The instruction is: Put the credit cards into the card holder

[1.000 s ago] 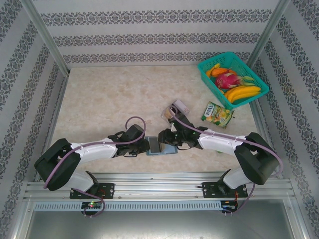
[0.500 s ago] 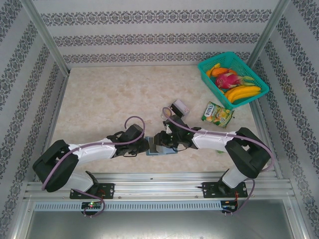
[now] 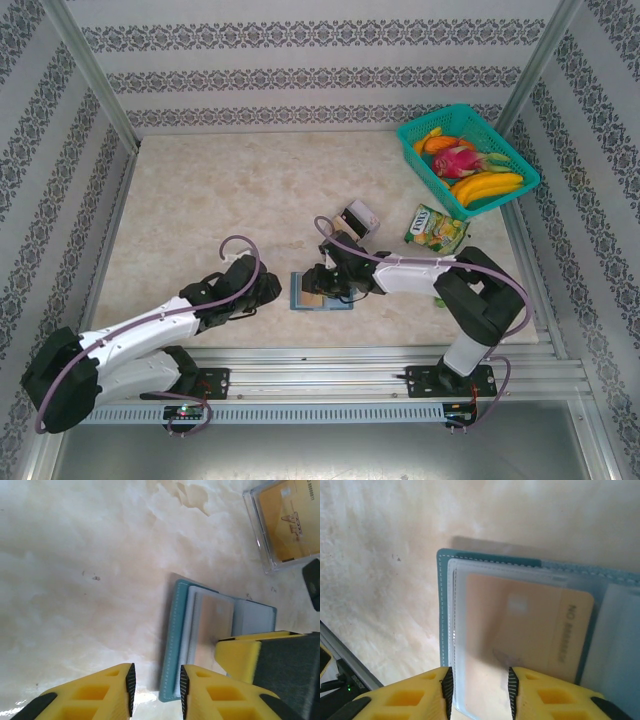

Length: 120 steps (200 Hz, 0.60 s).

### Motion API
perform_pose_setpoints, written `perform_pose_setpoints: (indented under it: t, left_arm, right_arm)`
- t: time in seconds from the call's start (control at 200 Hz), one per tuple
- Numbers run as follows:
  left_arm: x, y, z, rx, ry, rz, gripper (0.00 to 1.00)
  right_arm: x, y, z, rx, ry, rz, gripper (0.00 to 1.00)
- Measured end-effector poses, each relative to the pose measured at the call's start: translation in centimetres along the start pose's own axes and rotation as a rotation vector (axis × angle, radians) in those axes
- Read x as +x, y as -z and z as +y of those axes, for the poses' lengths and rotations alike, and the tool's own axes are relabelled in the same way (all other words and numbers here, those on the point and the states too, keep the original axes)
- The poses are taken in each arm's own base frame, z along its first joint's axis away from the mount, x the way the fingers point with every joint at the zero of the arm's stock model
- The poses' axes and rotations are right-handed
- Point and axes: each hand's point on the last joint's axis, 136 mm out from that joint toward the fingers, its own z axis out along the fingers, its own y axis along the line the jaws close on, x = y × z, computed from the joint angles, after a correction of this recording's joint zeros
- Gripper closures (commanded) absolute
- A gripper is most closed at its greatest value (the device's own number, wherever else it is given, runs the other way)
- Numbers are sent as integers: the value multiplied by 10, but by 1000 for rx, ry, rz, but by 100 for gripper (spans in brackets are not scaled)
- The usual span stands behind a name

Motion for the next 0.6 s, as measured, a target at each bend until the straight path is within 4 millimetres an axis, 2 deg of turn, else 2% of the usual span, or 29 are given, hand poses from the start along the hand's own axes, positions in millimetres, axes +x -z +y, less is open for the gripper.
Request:
perform_pose_setpoints:
  t: [0.155, 0.305, 0.405, 0.49, 0.6]
  left_arm:
    - [0, 0, 0, 0, -1, 1, 67]
    - [5, -4, 0, -5, -7, 30, 67]
    - [6, -7, -3, -9, -12, 44, 67]
    - [5, -8, -8, -3, -13, 49, 67]
    - [0, -8, -17, 10, -9, 50, 67]
  right_arm:
    - [-8, 23, 15, -11, 38, -58, 65]
    - [-20, 42, 17, -11, 53, -117, 85]
    - [-19, 39, 8, 6, 47, -111, 85]
    - [-14, 25, 0, 26, 46, -70, 84]
    - [-8, 7, -13, 70, 38, -14, 75]
